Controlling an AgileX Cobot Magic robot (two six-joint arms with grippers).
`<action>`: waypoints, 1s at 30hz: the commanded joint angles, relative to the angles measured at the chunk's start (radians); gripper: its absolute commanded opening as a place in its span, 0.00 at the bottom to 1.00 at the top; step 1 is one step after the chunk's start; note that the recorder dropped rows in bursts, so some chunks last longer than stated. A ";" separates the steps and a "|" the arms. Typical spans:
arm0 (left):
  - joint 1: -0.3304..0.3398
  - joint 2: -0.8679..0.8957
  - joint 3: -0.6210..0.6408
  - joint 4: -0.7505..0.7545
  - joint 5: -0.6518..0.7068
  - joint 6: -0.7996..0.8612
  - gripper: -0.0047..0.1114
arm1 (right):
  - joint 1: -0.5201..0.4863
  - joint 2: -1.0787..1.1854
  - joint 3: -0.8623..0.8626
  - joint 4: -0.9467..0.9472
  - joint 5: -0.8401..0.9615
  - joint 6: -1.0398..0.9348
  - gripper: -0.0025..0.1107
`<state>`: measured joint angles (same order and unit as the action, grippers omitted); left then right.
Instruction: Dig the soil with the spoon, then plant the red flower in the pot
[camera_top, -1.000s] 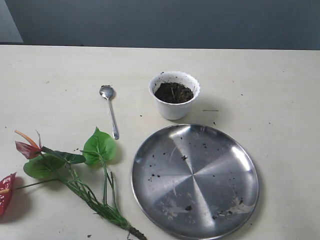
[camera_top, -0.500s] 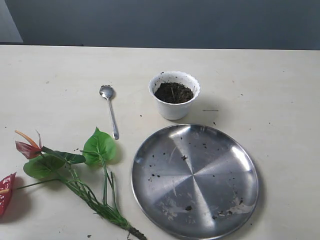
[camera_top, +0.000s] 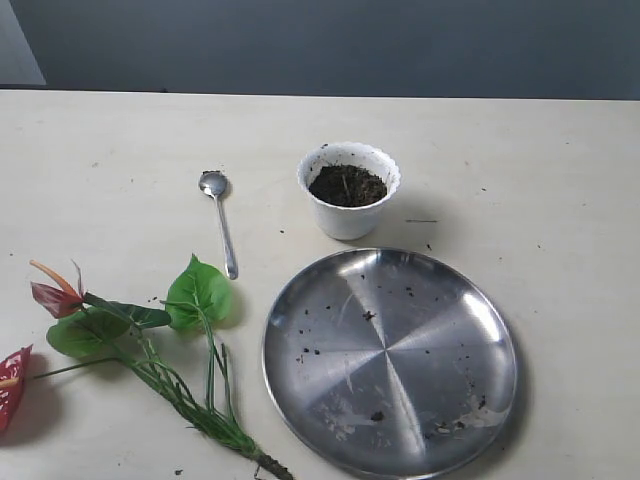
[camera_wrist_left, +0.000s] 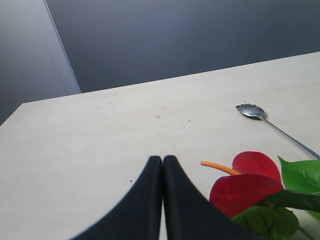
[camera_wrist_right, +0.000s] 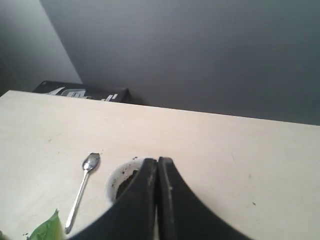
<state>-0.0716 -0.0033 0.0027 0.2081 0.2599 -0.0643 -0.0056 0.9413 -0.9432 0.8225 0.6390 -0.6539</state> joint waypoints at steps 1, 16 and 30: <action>-0.002 0.003 -0.003 -0.005 -0.007 -0.004 0.05 | 0.135 0.251 -0.205 -0.039 0.021 -0.023 0.02; -0.002 0.003 -0.003 -0.005 -0.007 -0.004 0.05 | 0.701 1.073 -0.824 -0.654 0.206 0.430 0.02; -0.002 0.003 -0.003 -0.005 -0.007 -0.004 0.05 | 0.776 1.486 -1.284 -0.774 0.470 0.557 0.42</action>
<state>-0.0716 -0.0033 0.0027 0.2081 0.2599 -0.0643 0.7687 2.3870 -2.1701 0.0976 1.0798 -0.1388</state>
